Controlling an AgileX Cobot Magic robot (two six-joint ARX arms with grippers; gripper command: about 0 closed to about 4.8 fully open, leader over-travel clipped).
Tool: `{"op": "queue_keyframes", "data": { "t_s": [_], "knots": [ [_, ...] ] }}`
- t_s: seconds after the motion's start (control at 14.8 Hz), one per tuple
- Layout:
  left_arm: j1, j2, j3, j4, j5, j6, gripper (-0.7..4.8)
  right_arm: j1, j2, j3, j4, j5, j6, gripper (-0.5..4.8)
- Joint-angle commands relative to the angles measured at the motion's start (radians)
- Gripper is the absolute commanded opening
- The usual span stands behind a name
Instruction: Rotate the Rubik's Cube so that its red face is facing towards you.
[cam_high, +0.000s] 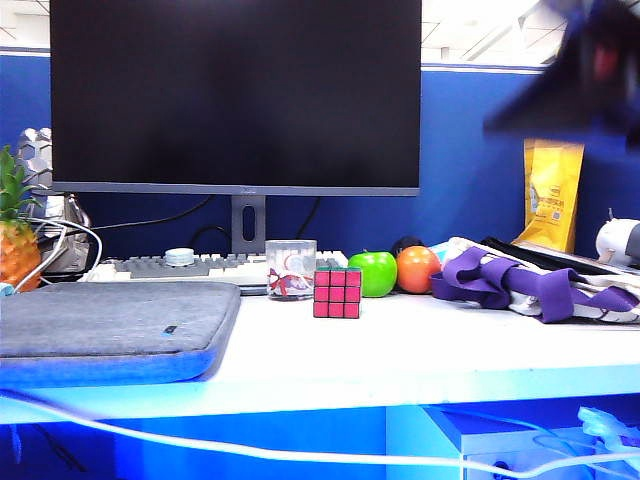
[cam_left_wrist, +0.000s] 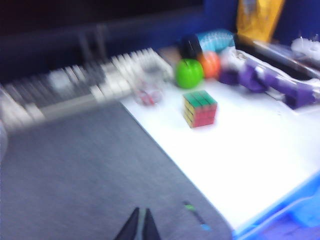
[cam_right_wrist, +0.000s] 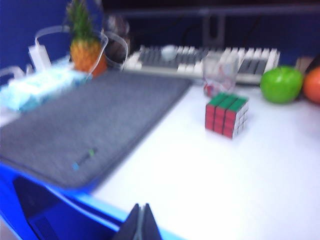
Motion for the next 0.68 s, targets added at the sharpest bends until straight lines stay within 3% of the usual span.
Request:
{"op": "queue_keyframes", "data": {
  "t_s": [0.07,0.14,0.2,0.61,0.68],
  "knots": [
    [-0.001,-0.003,-0.05,0.14,-0.066,-0.238,-0.05,-0.009,0.056,0.002,0.033,0.016,-0.01,-0.06],
    [-0.001,-0.003,-0.052,0.148,-0.074,-0.204,-0.05,-0.015,0.061,0.0,0.035,0.035,-0.011,-0.06],
    [-0.001,-0.002,-0.075,0.174,-0.074,-0.116,-0.05,-0.034,0.077,0.0,0.036,0.031,-0.011,-0.06],
    [-0.012,-0.023,-0.188,0.191,-0.034,-0.062,-0.05,-0.105,0.183,0.0,0.106,-0.08,-0.003,-0.06],
    [-0.058,-0.078,-0.188,0.183,-0.102,-0.041,-0.05,-0.1,0.189,-0.001,0.137,-0.058,-0.013,-0.06]
  ]
}}
